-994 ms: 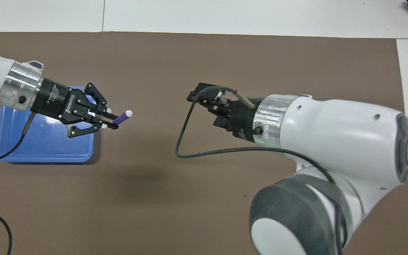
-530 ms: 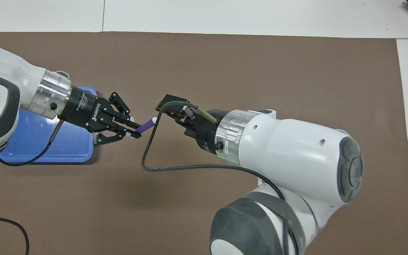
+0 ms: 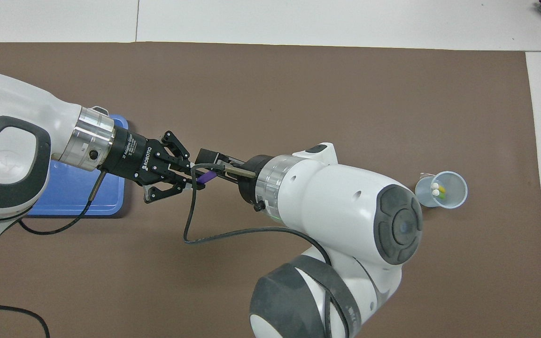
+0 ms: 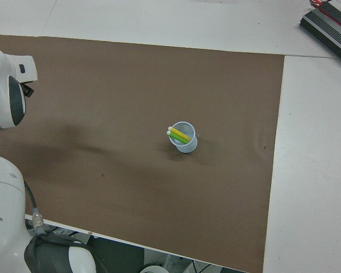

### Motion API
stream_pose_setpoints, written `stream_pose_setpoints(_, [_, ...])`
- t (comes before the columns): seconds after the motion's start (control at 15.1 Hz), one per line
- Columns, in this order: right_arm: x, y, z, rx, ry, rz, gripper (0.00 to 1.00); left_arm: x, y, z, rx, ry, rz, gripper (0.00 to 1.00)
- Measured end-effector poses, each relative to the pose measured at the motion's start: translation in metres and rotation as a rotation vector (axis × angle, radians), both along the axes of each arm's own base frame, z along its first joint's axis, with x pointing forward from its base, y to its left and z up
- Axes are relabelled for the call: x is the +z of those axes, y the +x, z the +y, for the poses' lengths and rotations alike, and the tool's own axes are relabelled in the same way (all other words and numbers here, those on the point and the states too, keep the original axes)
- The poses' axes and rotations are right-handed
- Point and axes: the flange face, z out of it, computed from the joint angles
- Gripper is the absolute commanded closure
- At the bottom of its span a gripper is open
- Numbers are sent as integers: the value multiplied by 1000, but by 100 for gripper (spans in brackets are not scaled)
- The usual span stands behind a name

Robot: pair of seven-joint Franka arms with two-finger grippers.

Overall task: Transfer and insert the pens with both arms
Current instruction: 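Grasp the purple pen with the right gripper from the left gripper, then open the left gripper while the right gripper carries the pen away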

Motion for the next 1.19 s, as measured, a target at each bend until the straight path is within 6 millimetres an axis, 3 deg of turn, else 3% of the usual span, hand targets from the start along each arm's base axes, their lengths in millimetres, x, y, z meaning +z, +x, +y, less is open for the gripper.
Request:
stream_pose_setpoints(0.07, [0,0,0,1,-1,-1,40,0,0,0,2,-1,0,100])
stream_pose_setpoints(0.27, [0,0,0,7,-3,-5,90,1,1,0,7,-3,-1,100])
stream_pose_setpoints(0.33, [0,0,0,8,-2,-6,100,0,1,0,9,-3,0,100])
stream_pose_setpoints(0.73, [3,0,0,11,-4,-10,100,-1,0,-3,11,-1,6,100])
stream_pose_setpoints(0.8, [3,0,0,11,-4,-10,100,-1,0,-3,11,-1,5,27])
stream_pose_setpoints(0.86, [3,0,0,11,-4,-10,100,0,0,-3,11,0,4,0])
stream_pose_setpoints(1.06, [-4,4,-9,48,-42,14,100,4,1,-1,22,2,-14,0])
stream_pose_setpoints(1.19, [-13,16,-33,134,-115,14,100,10,-1,-1,24,5,-31,0])
